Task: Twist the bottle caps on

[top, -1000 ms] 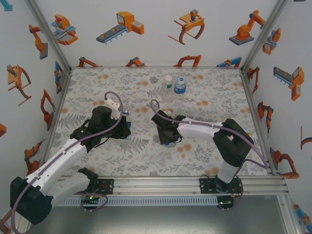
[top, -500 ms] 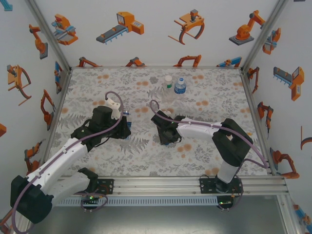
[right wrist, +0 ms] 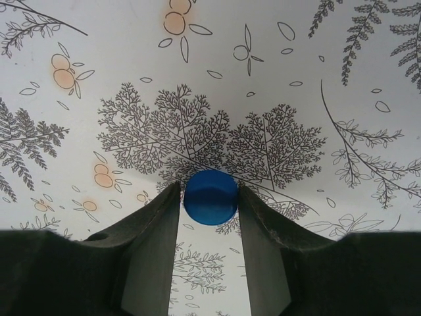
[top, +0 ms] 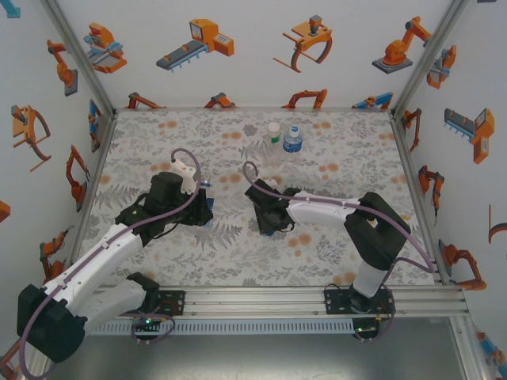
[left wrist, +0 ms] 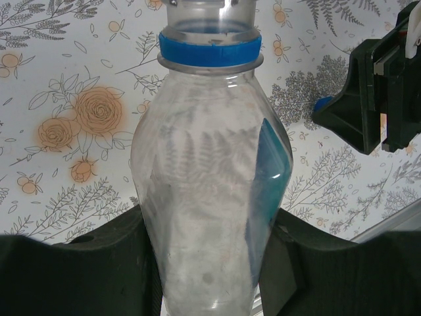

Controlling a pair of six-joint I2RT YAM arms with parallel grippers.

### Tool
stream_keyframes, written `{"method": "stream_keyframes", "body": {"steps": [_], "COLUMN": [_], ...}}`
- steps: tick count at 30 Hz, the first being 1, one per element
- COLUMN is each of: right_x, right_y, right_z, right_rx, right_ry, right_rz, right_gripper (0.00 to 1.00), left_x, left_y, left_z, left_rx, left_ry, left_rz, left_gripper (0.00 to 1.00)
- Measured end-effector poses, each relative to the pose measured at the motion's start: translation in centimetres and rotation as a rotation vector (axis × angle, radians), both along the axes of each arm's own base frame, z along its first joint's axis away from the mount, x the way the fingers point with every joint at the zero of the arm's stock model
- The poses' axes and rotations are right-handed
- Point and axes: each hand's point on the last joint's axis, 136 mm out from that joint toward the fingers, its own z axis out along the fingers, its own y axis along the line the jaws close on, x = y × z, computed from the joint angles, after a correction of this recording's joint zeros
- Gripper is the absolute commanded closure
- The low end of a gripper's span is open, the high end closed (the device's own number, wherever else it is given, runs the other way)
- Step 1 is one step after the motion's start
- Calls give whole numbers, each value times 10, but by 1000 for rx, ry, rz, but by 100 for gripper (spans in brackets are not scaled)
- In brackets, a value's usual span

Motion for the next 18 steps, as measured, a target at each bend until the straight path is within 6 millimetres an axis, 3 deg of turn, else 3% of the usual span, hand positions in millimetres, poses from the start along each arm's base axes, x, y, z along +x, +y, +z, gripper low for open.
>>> {"method": "stream_keyframes", "body": {"steps": [11, 18], "right_x": [0, -3], "right_y": [-1, -3], "right_z": [4, 43], "right_rx": [8, 110], "right_ry": [-11, -109], "right_rz": [-1, 40], "right_gripper": [71, 74], "left_x": [-1, -5], "left_y": [-2, -11], "left_z": [-2, 5], "left_rx": [-1, -15], "left_ry": [7, -9], "left_rz": [-9, -91], "left_gripper": [90, 97]}}
